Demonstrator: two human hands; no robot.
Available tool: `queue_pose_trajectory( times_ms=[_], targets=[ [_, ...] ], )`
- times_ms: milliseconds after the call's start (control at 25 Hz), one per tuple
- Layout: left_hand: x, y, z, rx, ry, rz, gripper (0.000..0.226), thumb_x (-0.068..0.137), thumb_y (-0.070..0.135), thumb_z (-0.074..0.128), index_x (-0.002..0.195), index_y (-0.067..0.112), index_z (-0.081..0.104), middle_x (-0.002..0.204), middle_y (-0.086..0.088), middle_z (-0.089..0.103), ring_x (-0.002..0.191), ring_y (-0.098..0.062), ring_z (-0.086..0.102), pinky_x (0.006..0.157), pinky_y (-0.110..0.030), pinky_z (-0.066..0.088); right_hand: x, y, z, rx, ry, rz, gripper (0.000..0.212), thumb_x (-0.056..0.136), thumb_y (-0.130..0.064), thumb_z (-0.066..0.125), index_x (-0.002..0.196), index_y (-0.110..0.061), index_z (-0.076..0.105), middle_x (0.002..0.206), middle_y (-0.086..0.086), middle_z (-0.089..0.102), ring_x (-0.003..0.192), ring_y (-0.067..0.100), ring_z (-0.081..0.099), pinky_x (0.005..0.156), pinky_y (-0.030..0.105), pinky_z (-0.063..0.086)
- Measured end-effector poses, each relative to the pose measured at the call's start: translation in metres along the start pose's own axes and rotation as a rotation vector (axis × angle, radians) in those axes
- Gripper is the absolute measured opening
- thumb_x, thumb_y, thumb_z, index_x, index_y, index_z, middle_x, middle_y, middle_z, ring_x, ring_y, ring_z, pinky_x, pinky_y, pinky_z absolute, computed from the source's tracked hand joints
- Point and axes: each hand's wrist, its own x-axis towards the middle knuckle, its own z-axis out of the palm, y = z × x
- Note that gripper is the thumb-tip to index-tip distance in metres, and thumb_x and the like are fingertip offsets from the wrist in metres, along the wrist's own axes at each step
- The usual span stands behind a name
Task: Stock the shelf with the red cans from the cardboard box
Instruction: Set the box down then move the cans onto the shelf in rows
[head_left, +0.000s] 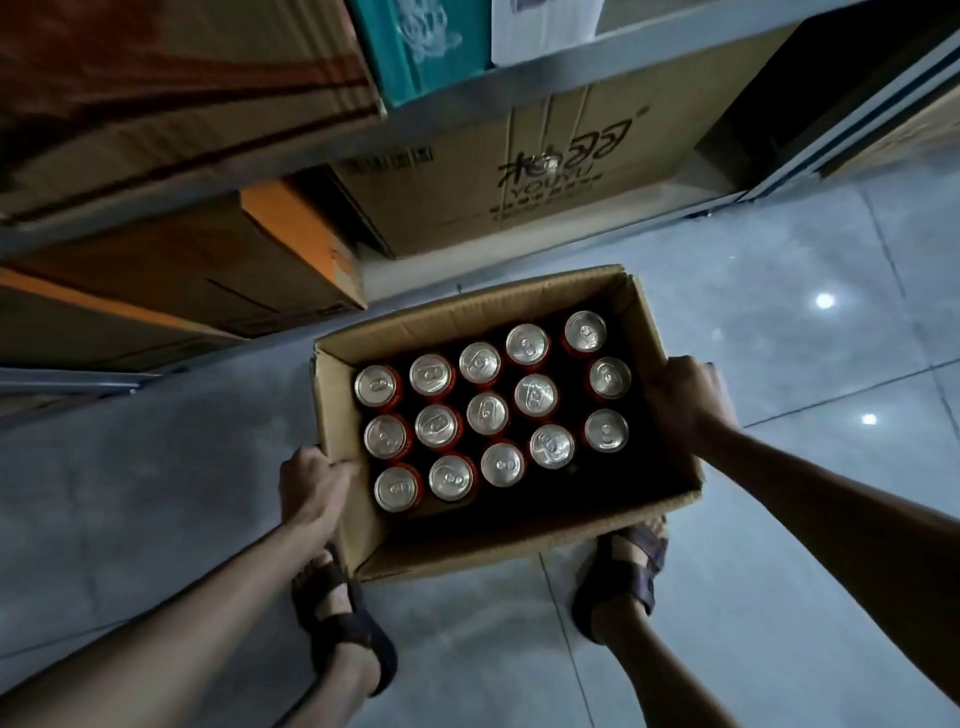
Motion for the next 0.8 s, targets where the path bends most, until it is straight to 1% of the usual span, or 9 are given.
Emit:
queue_pose_trajectory(
  times_ms=[160,320,400,480,520,680,800],
  targets=[
    [0.048,0.012,0.049,-0.039,0.031,0.0,0.032,0.072,0.019,0.078,0.091,-0.004,0.067,0.095,-0.023,0.07,0.086,-0.036,0.068,0.071,-0.039,0.054,0.066,0.007,0.036,0.018,0.007,-0.019,0.016,0.085,-0.01,0.057,0.082,0.004,0.066,0.085,0.035,0.062,0.079,0.047,0.059,0.059,0.034,0.033],
    [0.083,0.028,0.089,-0.071,0.067,0.022,0.031,0.072,0.019,0.077,0.091,-0.004,0.067,0.095,-0.022,0.07,0.084,-0.036,0.068,0.07,-0.039,0.054,0.121,0.011,0.058,0.038,0.065,-0.017,0.019,0.087,-0.013,0.056,0.09,0.003,0.067,0.091,0.036,0.062,0.085,0.049,0.059,0.062,0.036,0.035],
    [0.091,0.039,0.104,-0.073,0.066,0.041,0.028,0.072,0.02,0.076,0.086,-0.002,0.067,0.093,-0.022,0.07,0.084,-0.036,0.068,0.071,-0.039,0.054,0.137,0.018,0.06,0.034,0.094,0.004,0.021,0.088,-0.014,0.055,0.093,0.002,0.067,0.092,0.034,0.062,0.087,0.048,0.06,0.062,0.037,0.037],
    [0.095,0.054,0.115,-0.064,0.075,0.066,0.022,0.071,0.021,0.075,0.073,0.004,0.06,0.088,-0.02,0.068,0.085,-0.037,0.067,0.069,-0.037,0.052,0.151,0.025,0.059,0.033,0.118,0.028,0.02,0.087,-0.013,0.056,0.095,0.001,0.068,0.093,0.034,0.063,0.088,0.048,0.061,0.064,0.039,0.041],
    [0.097,0.064,0.12,-0.054,0.086,0.08,0.023,0.071,0.021,0.075,0.068,0.008,0.056,0.086,-0.019,0.067,0.085,-0.037,0.067,0.067,-0.035,0.05,0.158,0.029,0.056,0.032,0.134,0.037,0.02,0.086,-0.012,0.056,0.096,0.001,0.068,0.093,0.034,0.063,0.089,0.048,0.062,0.065,0.039,0.043],
    [0.098,0.089,0.131,-0.034,0.115,0.117,0.024,0.072,0.019,0.074,0.07,0.014,0.051,0.093,-0.023,0.069,0.089,-0.039,0.067,0.069,-0.033,0.047,0.18,0.033,0.045,0.036,0.171,0.043,0.021,0.086,-0.014,0.055,0.098,-0.001,0.068,0.092,0.032,0.063,0.087,0.047,0.061,0.063,0.036,0.039],
    [0.099,0.09,0.133,0.02,0.075,0.126,0.017,0.074,0.02,0.073,0.073,0.012,0.058,0.093,-0.021,0.07,0.089,-0.037,0.068,0.068,-0.03,0.046,0.182,0.032,0.045,0.05,0.169,0.069,0.023,0.089,-0.015,0.052,0.102,-0.002,0.067,0.098,0.033,0.062,0.093,0.048,0.06,0.067,0.038,0.039]
  ],
)
